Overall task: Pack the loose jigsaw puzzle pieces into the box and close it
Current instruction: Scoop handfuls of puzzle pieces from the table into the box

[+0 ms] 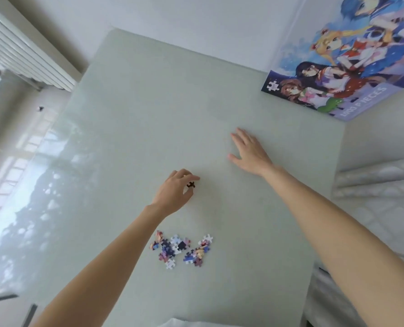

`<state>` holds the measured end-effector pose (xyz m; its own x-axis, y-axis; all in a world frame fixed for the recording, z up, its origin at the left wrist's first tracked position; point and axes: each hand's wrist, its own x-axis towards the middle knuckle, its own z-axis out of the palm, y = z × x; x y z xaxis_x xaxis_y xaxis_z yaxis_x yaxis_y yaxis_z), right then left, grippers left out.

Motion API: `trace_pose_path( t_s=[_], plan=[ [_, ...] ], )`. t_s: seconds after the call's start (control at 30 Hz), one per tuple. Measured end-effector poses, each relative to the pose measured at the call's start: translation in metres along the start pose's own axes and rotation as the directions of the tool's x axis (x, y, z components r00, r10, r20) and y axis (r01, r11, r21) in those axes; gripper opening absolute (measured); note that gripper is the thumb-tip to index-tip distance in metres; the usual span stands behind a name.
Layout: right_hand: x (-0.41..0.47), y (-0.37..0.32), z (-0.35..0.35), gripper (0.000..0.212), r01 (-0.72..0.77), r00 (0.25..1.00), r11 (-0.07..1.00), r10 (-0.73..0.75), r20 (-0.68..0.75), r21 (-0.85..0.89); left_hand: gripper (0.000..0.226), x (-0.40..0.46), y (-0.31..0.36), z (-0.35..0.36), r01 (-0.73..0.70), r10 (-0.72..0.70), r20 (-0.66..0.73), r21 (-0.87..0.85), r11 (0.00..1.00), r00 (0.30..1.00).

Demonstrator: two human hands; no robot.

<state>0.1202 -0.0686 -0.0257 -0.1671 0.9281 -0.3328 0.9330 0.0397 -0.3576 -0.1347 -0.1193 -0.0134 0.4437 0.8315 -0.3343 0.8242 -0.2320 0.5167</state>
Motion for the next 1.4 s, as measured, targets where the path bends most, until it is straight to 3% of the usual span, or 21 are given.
trace_pose_path(
  t_s=[0.13, 0.3, 0.47, 0.53, 0.6, 0.7, 0.77, 1.0, 1.1, 1.23, 1.3, 1.4],
  plan=[
    [-0.076, -0.066, 0.047, 0.062, 0.164, 0.985, 0.986, -0.165, 0.056, 0.025, 0.033, -0.040, 0.002, 0.010, -0.047, 0.045, 0.048, 0.043, 0.998, 0.998],
    [-0.149, -0.108, 0.085, 0.063, 0.204, 0.976, 0.979, -0.201, 0.089, -0.023, 0.026, -0.090, -0.008, 0.022, -0.083, 0.081, 0.035, 0.049, 0.995, 0.996],
    [-0.201, -0.134, 0.111, 0.065, 0.227, 0.965, 0.973, -0.232, 0.125, 0.051, 0.030, -0.147, -0.026, 0.034, -0.102, 0.100, 0.019, 0.086, 0.991, 0.995],
    [-0.211, -0.138, 0.113, 0.068, 0.163, 0.983, 0.984, -0.168, 0.075, 0.078, 0.046, -0.170, -0.035, 0.037, -0.060, 0.064, -0.059, 0.075, 0.995, 0.996],
    [-0.213, -0.141, 0.113, 0.075, 0.017, 1.000, 0.999, -0.017, 0.004, 0.050, 0.076, -0.188, -0.043, 0.039, 0.071, -0.066, -0.090, 0.062, 0.996, 0.994],
    [-0.212, -0.152, 0.113, 0.088, -0.217, 0.976, 0.970, 0.217, 0.011, 0.105, 0.119, -0.194, -0.049, 0.044, 0.227, -0.228, -0.003, 0.098, 0.969, 0.974],
    [-0.210, -0.169, 0.118, 0.087, -0.244, 0.968, 0.960, 0.234, 0.085, 0.137, 0.127, -0.184, -0.048, 0.043, 0.209, -0.215, 0.033, 0.121, 0.970, 0.976],
    [-0.198, -0.202, 0.137, 0.060, -0.098, 0.995, 0.961, 0.091, 0.039, 0.260, 0.100, -0.148, -0.028, 0.038, 0.075, -0.079, 0.123, 0.038, 0.996, 0.989],
    [-0.201, -0.190, 0.131, 0.062, -0.094, 0.995, 0.968, 0.097, -0.002, 0.231, 0.087, -0.148, -0.024, 0.042, 0.042, -0.043, 0.142, 0.009, 0.999, 0.989],
    [-0.213, -0.172, 0.126, 0.075, -0.225, 0.974, 0.968, 0.219, 0.064, 0.113, 0.061, -0.162, -0.028, 0.047, -0.045, 0.046, 0.060, -0.027, 0.999, 0.997],
    [-0.216, -0.174, 0.128, 0.076, -0.260, 0.964, 0.958, 0.249, 0.097, 0.119, 0.062, -0.172, -0.034, 0.049, -0.047, 0.046, -0.022, -0.039, 0.998, 0.999],
    [-0.213, -0.189, 0.135, 0.072, -0.243, 0.969, 0.958, 0.232, 0.089, 0.154, 0.083, -0.185, -0.045, 0.051, 0.088, -0.091, -0.120, -0.031, 0.996, 0.989]
  ],
)
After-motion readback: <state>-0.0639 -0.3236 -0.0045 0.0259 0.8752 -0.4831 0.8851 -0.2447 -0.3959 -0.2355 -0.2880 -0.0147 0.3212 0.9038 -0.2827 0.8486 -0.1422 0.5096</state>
